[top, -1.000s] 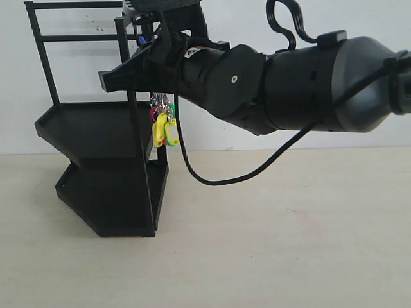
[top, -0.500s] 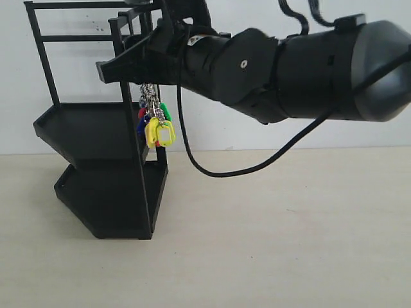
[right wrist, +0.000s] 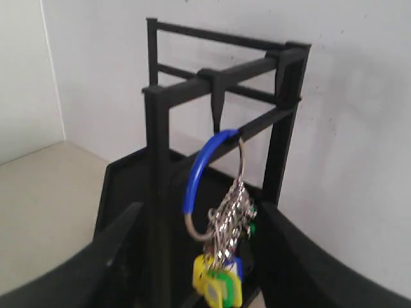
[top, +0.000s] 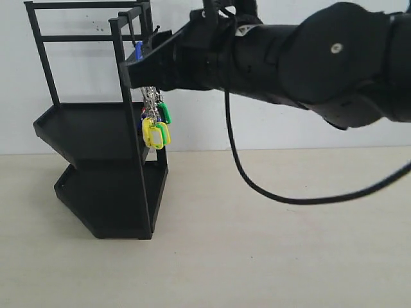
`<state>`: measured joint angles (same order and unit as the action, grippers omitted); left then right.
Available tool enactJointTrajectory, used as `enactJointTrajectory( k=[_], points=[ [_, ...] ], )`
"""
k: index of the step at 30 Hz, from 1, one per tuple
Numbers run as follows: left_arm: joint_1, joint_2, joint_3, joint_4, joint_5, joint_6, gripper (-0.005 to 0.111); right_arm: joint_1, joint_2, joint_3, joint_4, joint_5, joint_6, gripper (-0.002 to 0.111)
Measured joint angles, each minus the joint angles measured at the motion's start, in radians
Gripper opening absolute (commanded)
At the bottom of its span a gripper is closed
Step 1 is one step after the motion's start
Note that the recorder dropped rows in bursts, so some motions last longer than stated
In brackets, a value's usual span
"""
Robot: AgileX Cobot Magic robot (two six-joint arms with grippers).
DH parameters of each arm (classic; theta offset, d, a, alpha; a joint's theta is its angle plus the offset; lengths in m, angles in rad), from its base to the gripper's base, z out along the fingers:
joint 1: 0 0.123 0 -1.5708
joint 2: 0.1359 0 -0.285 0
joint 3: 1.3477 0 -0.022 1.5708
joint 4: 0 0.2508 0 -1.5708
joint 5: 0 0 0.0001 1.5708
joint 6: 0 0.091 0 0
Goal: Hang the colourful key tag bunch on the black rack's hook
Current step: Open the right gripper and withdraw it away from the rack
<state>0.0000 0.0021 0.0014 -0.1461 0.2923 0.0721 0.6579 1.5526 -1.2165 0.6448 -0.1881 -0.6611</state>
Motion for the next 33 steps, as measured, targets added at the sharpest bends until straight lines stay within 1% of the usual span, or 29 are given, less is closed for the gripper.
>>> enactJointTrajectory(
  k=[2,3,4,5,6,9,11,13,15,17,26,29,33],
  points=[
    [0.0,0.0,0.0,0.0,0.0,0.0,0.004,0.0,-0.064,0.067,0.052,0.081,0.002,0.046],
    [0.0,0.0,0.0,0.0,0.0,0.0,0.004,0.0,-0.088,0.089,0.072,0.108,0.004,0.034],
    [0.0,0.0,0.0,0.0,0.0,0.0,0.004,0.0,-0.143,0.132,0.096,0.181,0.024,0.027],
    [0.0,0.0,0.0,0.0,0.0,0.0,0.004,0.0,-0.167,0.15,0.099,0.209,0.036,0.008],
    [0.0,0.0,0.0,0.0,0.0,0.0,0.004,0.0,-0.234,0.199,0.102,0.262,0.063,0.0],
    [0.0,0.0,0.0,0.0,0.0,0.0,0.004,0.0,-0.378,0.309,0.12,0.355,0.161,0.0],
    [0.0,0.0,0.0,0.0,0.0,0.0,0.004,0.0,-0.449,0.354,0.122,0.473,0.199,0.0],
    [0.0,0.0,0.0,0.0,0.0,0.0,0.004,0.0,-0.496,0.363,0.124,0.614,0.211,0.0],
    [0.0,0.0,0.0,0.0,0.0,0.0,0.004,0.0,-0.524,0.365,0.124,0.717,0.218,0.0],
    [0.0,0.0,0.0,0.0,0.0,0.0,0.004,0.0,-0.534,0.365,0.124,0.762,0.218,0.0],
    [0.0,0.0,0.0,0.0,0.0,0.0,0.004,0.0,-0.536,0.365,0.122,0.752,0.22,0.0],
    [0.0,0.0,0.0,0.0,0.0,0.0,0.004,0.0,-0.538,0.37,0.092,0.739,0.211,0.0],
    [0.0,0.0,0.0,0.0,0.0,0.0,0.004,0.0,-0.595,0.482,0.086,0.636,0.204,0.0]
  ],
)
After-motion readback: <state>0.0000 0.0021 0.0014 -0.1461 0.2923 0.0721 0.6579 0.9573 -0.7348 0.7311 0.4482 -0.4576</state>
